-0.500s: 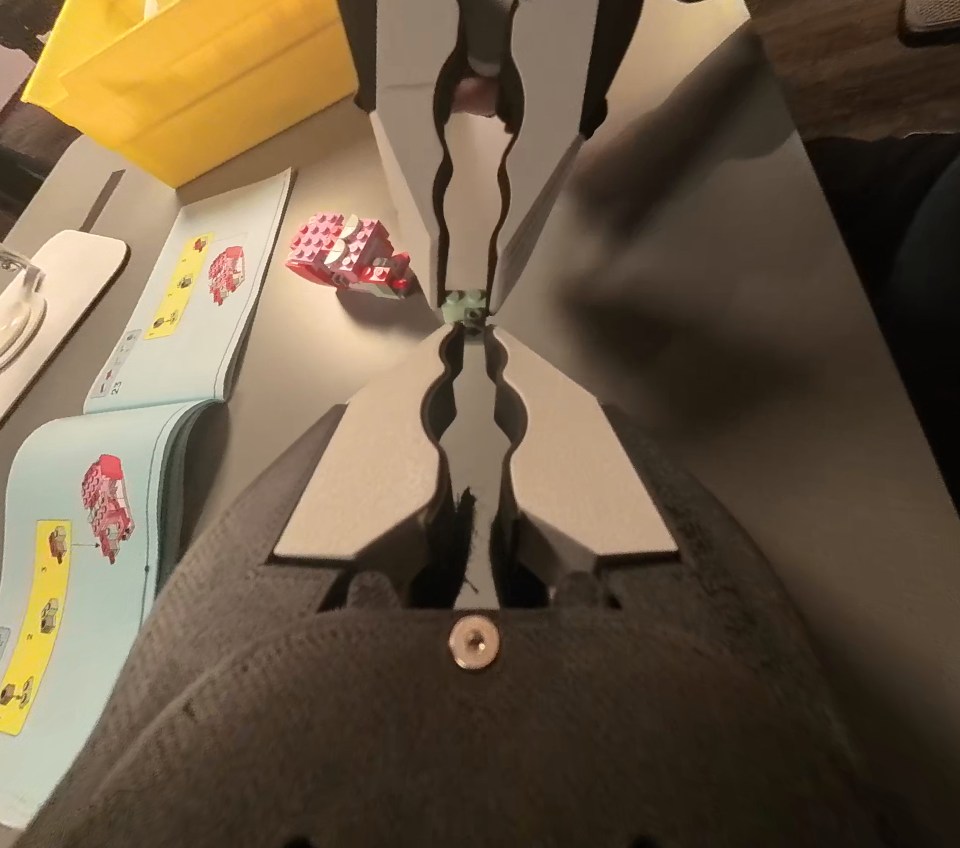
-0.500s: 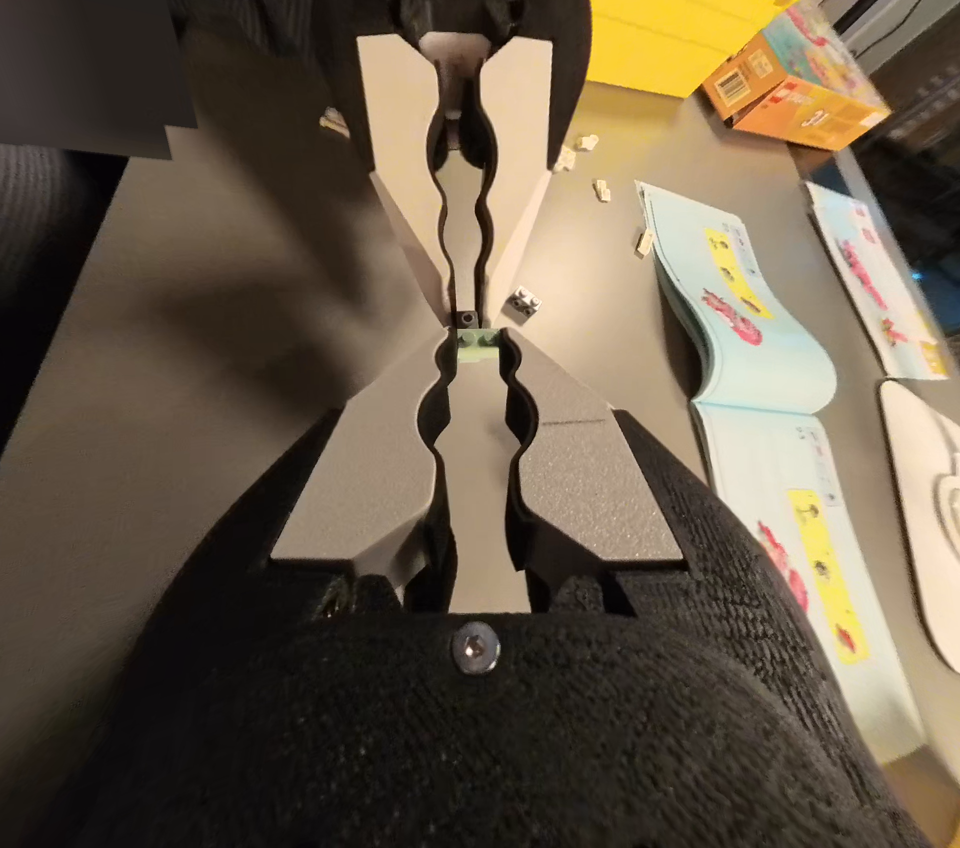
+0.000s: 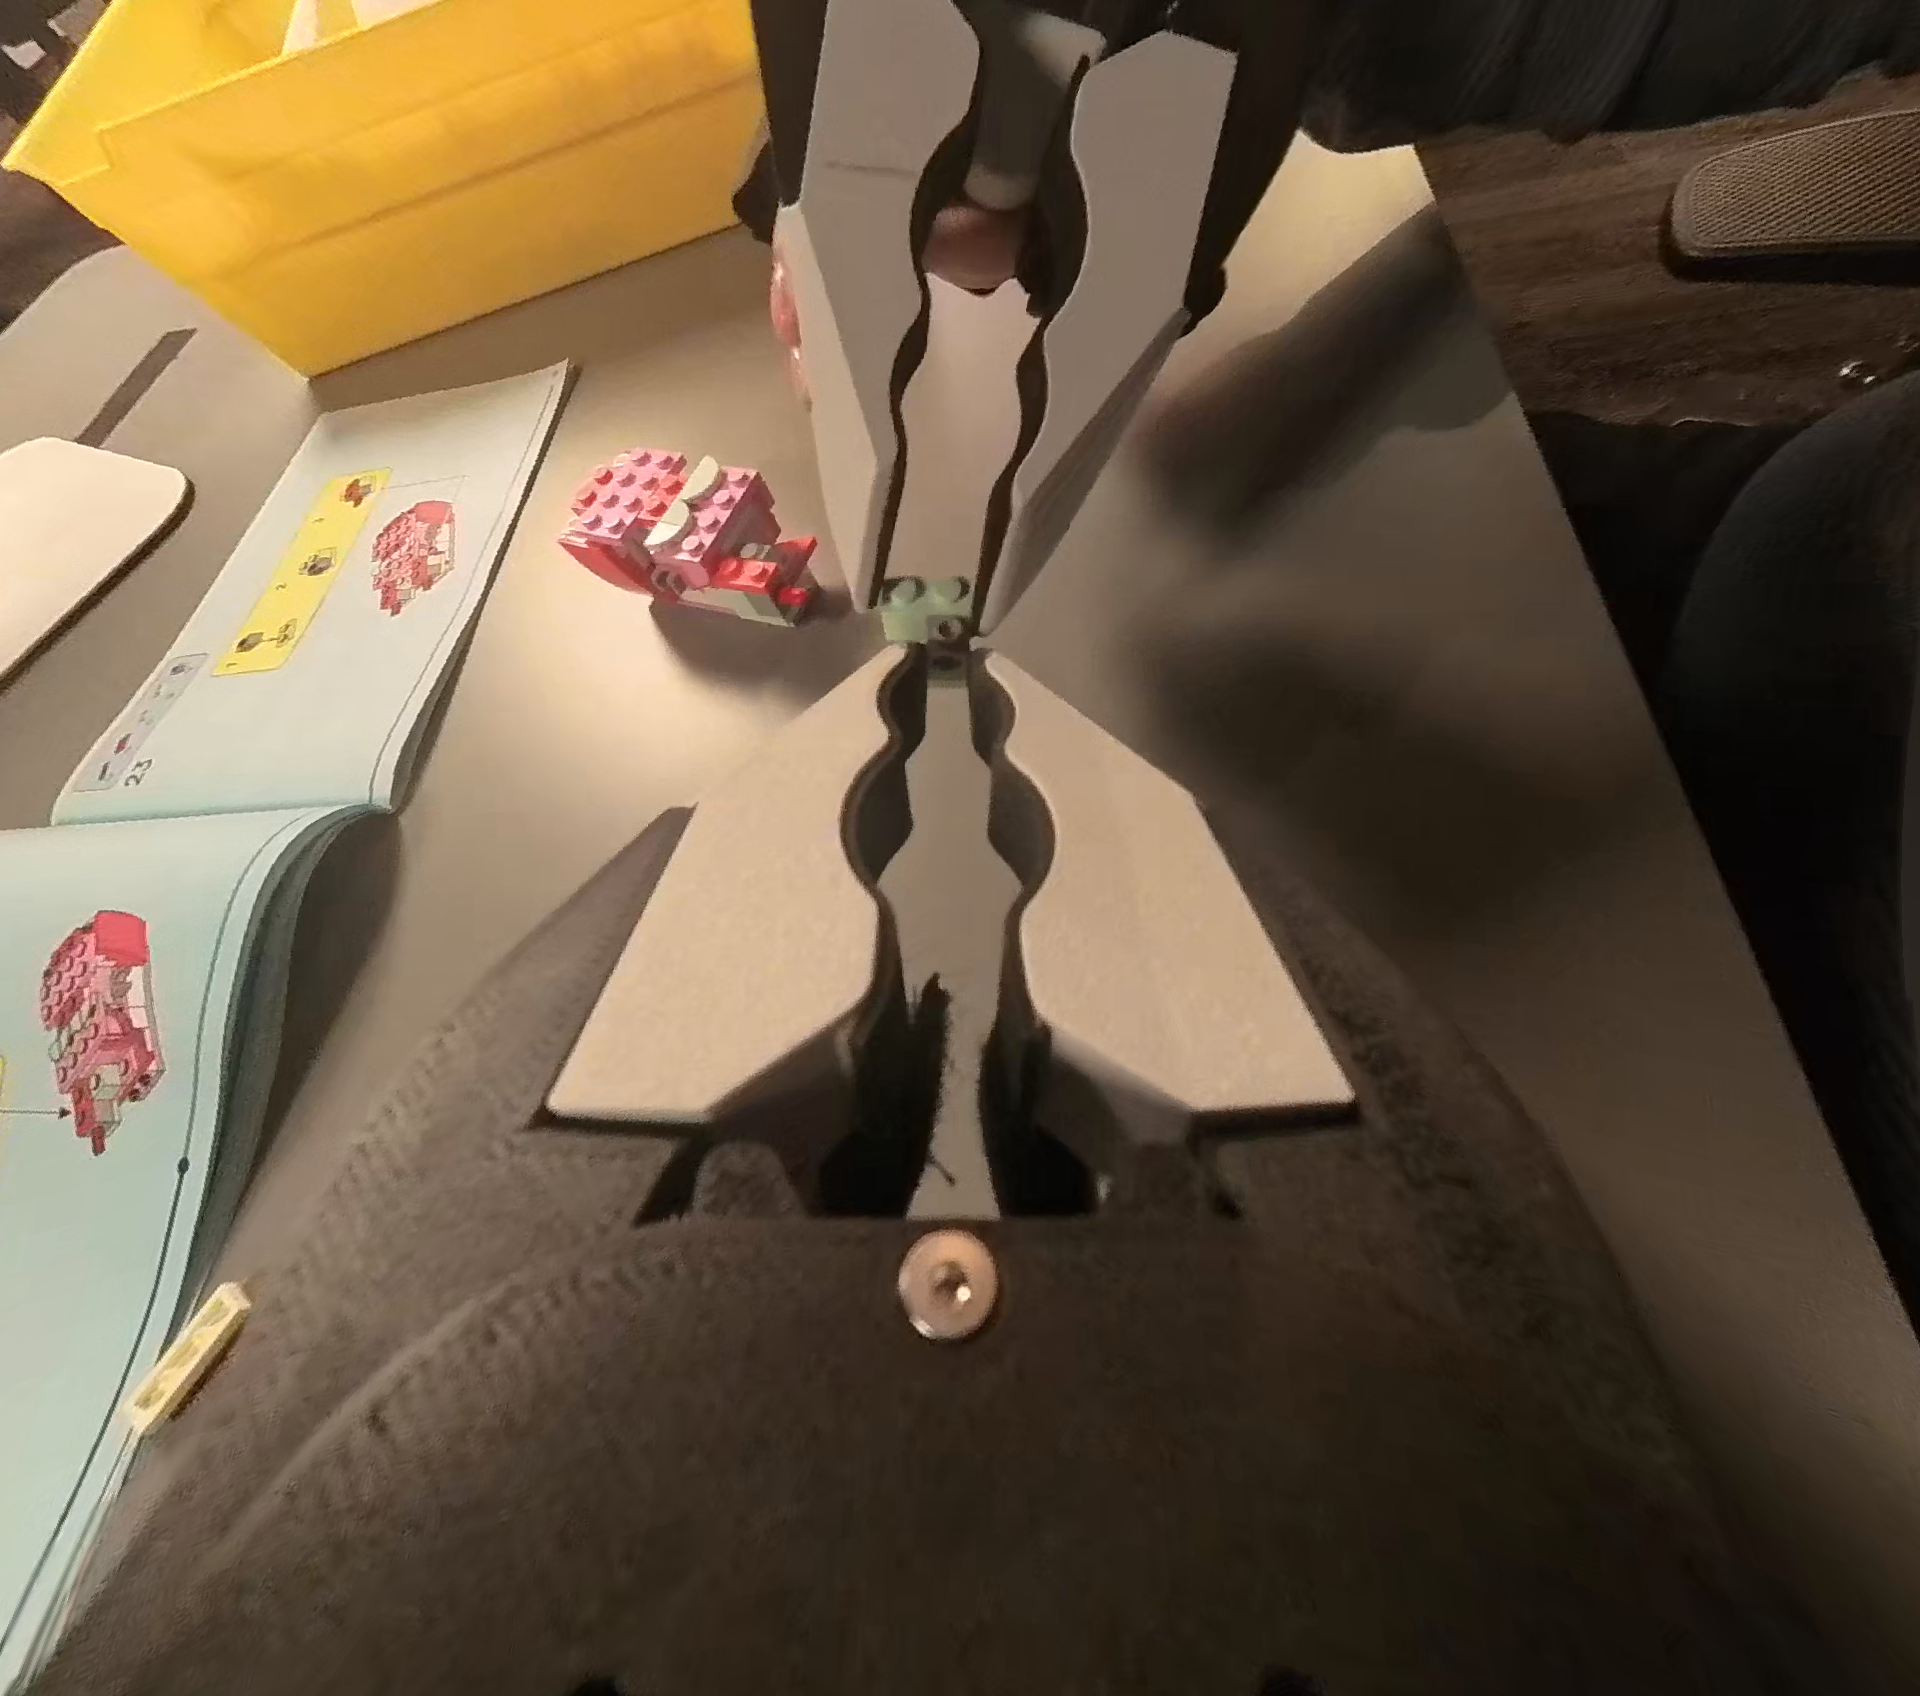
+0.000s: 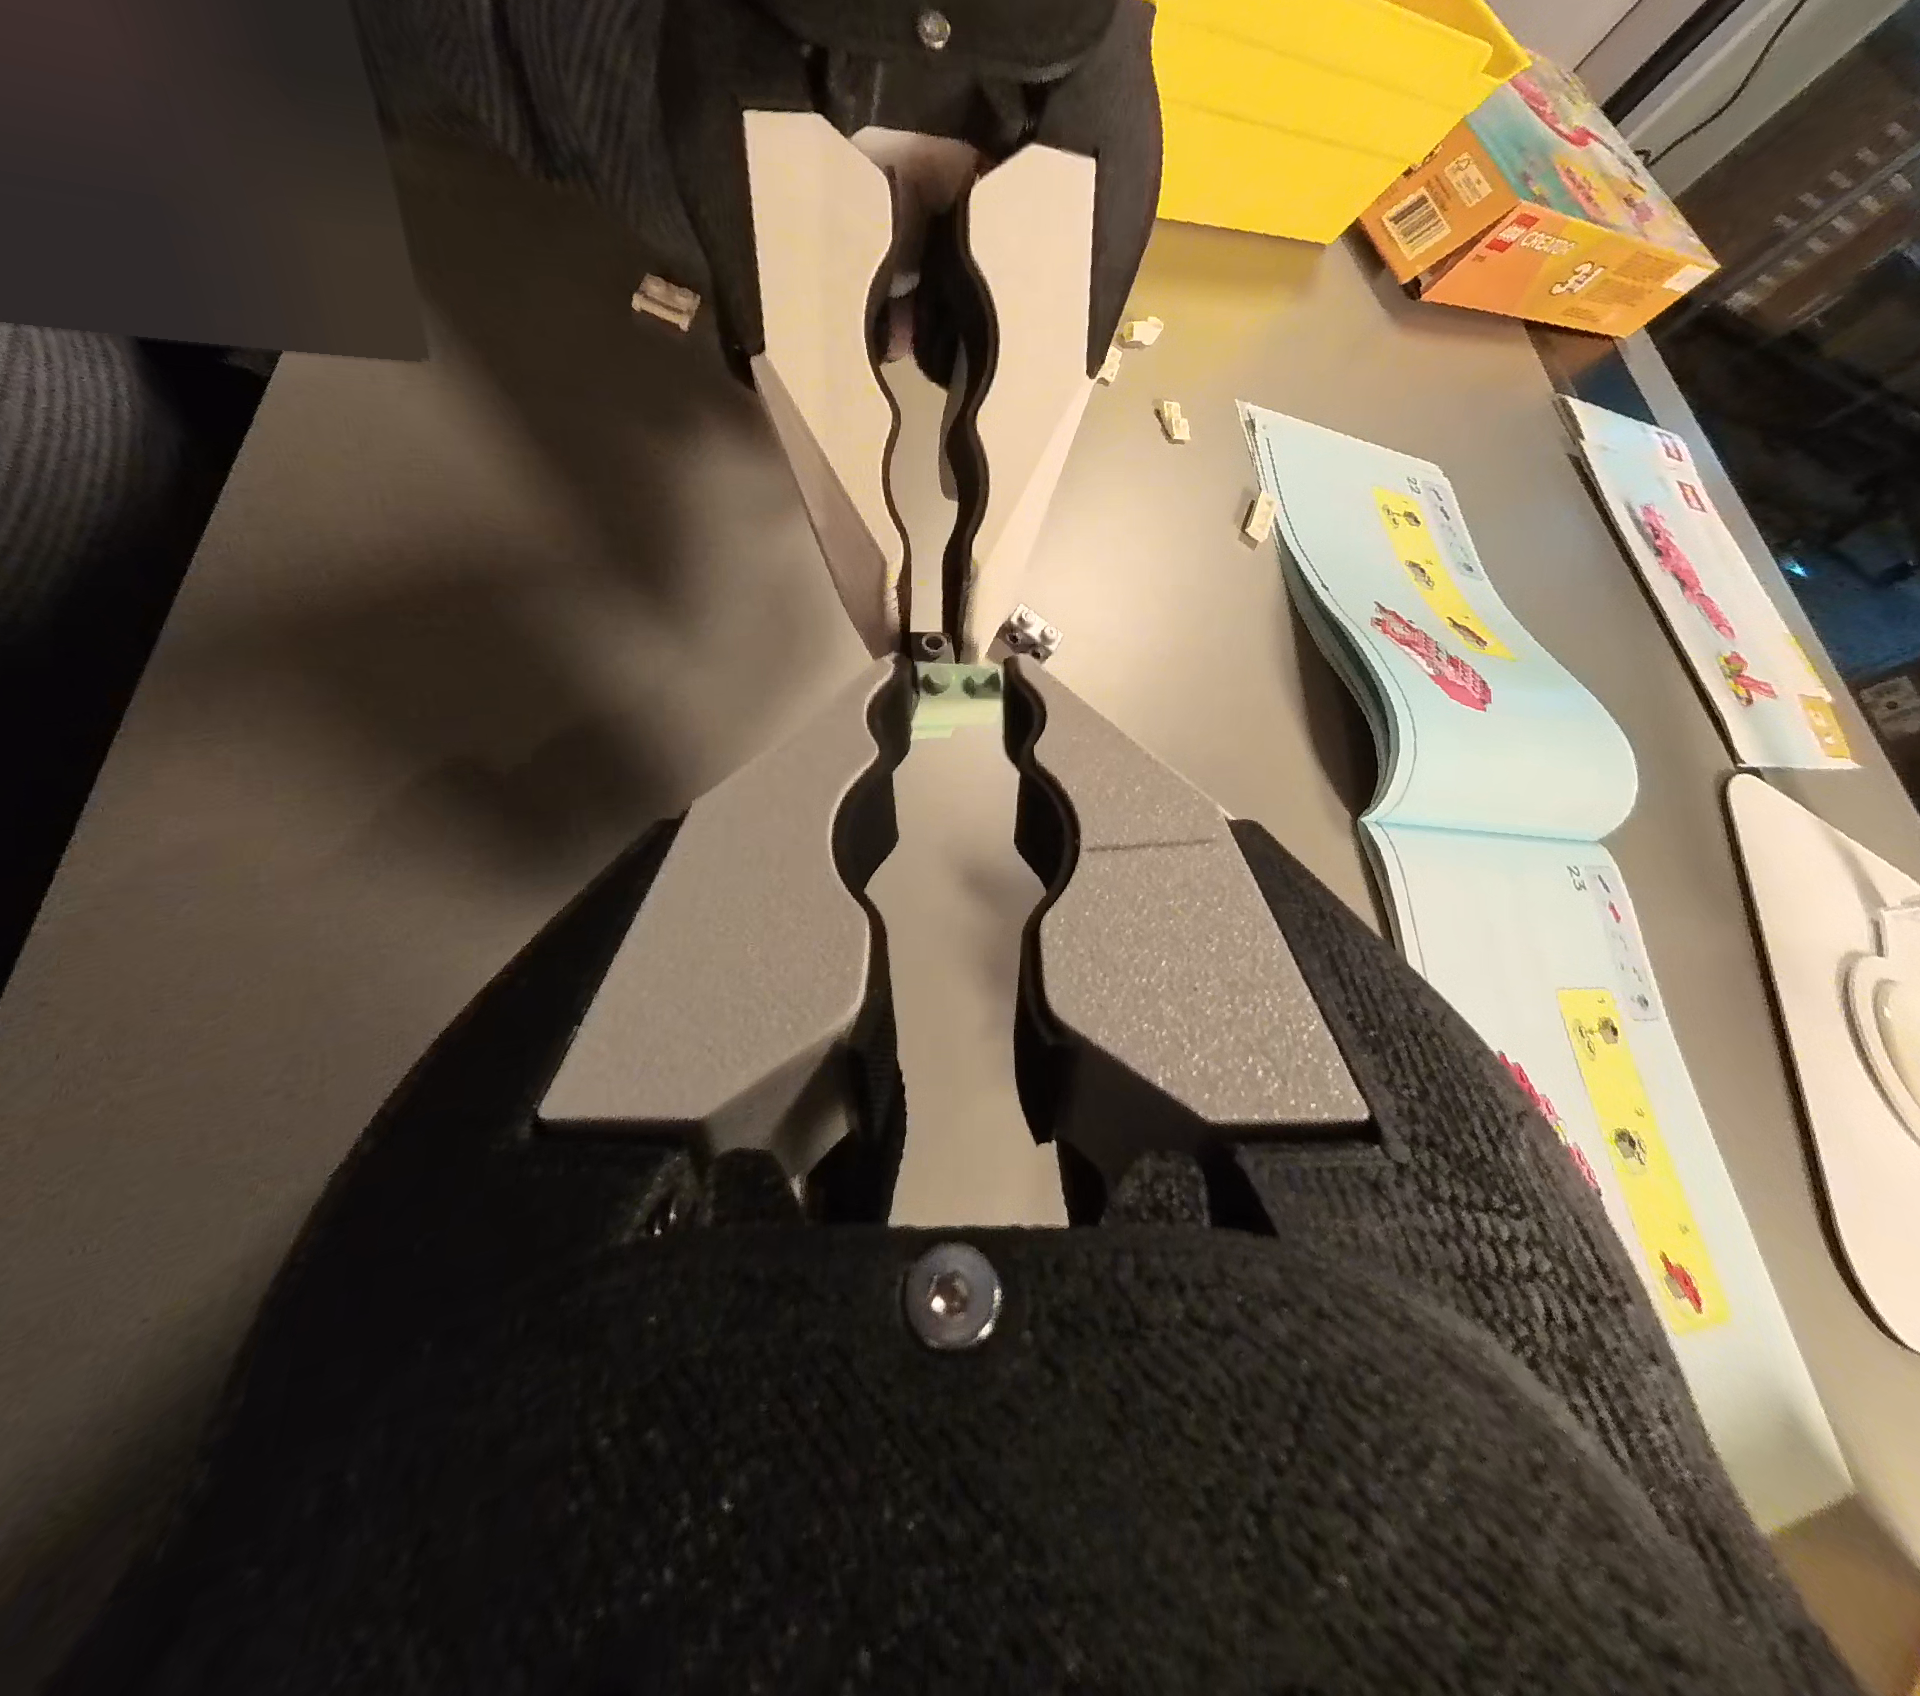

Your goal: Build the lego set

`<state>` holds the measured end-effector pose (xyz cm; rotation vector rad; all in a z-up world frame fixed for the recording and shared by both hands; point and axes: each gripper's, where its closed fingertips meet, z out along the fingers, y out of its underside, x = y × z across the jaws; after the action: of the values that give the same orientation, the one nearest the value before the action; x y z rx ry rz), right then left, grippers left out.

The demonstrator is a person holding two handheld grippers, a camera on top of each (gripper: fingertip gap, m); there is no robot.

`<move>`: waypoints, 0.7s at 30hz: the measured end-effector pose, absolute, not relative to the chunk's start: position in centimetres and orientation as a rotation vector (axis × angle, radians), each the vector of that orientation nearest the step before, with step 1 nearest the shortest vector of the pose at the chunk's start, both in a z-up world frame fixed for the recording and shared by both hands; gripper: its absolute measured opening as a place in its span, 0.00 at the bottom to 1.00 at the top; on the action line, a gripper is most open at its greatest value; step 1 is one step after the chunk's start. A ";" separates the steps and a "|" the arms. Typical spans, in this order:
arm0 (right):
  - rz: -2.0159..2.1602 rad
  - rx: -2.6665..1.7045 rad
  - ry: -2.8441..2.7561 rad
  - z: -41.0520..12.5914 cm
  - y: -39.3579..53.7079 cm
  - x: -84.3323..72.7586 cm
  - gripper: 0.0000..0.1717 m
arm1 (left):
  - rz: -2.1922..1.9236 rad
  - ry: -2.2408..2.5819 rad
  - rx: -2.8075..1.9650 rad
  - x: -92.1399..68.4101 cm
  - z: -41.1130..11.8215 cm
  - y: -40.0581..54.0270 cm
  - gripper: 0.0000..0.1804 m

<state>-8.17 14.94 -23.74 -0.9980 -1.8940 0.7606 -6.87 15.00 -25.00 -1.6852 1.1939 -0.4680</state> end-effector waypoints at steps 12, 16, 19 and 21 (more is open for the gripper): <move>0.770 -1.027 -1.857 -23.5 15.4 -8.0 0.08 | -0.504 1.162 -1.747 -7.3 -25.5 15.2 0.04; 0.857 -1.141 -1.802 -23.3 15.9 -7.7 0.13 | -0.530 1.112 -1.781 -7.6 -25.6 15.6 0.04; 1.017 -1.249 -1.783 -23.6 15.3 -7.7 0.11 | -0.537 1.105 -1.732 -7.6 -24.9 15.6 0.04; 1.202 -1.354 -1.722 -23.2 14.9 -7.8 0.10 | -0.469 1.138 -1.640 -7.5 -24.1 15.5 0.04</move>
<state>-7.79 14.89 -23.16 -1.3544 -1.7219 1.2022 -7.48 15.47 -24.15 -1.6402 1.1379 -0.4687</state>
